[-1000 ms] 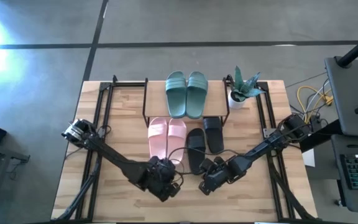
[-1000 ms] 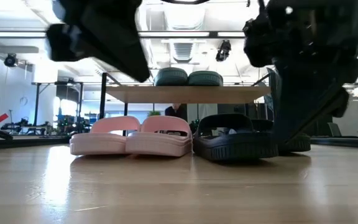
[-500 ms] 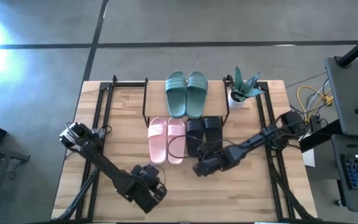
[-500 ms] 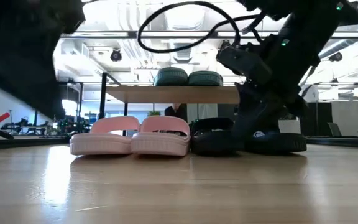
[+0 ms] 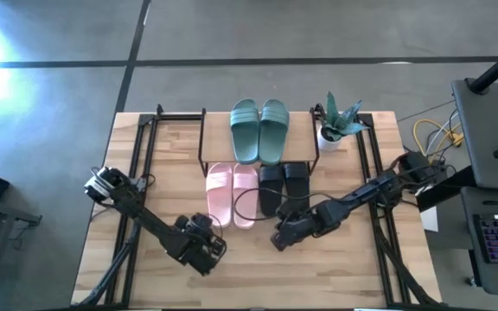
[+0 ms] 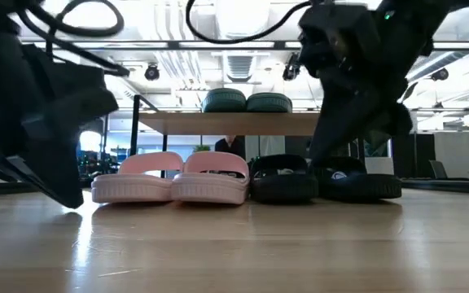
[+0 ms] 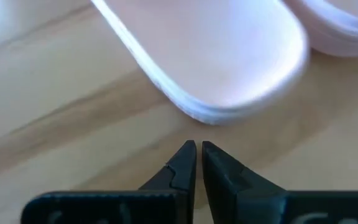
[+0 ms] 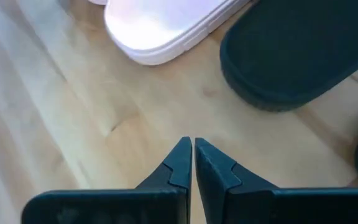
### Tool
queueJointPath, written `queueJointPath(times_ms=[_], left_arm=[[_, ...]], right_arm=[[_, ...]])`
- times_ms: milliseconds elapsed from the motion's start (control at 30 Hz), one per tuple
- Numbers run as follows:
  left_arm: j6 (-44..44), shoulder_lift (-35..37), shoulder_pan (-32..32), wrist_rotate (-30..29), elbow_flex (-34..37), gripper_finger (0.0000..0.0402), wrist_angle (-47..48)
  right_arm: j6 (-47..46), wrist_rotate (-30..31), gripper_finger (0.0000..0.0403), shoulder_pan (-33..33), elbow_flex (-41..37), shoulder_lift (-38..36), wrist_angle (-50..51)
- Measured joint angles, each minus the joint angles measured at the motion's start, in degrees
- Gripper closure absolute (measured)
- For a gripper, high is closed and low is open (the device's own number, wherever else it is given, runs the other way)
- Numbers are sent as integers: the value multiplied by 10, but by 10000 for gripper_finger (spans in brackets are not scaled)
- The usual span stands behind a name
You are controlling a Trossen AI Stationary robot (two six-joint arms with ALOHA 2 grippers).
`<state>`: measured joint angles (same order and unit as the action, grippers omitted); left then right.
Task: Pick and place slides into the shelf
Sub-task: Adjust the slides under the shelf
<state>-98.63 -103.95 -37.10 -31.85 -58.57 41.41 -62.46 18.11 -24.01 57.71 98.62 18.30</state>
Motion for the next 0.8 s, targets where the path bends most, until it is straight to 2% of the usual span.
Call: queueJointPath(times_ms=[133, 333, 500, 733, 800], left_arm=[[0, 10, 14, 0, 16, 389, 2], [0, 27, 42, -21, 40, 389, 2], [4, 40, 68, -26, 64, 389, 16], [95, 130, 59, 92, 68, 389, -1], [105, 161, 45, 105, 72, 389, -11]], right_arm=[[-44, 1, 390, -17, 0, -17, 25], [-163, 40, 390, -46, 0, -44, 116], [-175, 29, 390, -55, 0, -52, 95], [-164, -71, 390, -34, -1, -46, -12], [-146, -93, 390, -18, 0, -33, -69]])
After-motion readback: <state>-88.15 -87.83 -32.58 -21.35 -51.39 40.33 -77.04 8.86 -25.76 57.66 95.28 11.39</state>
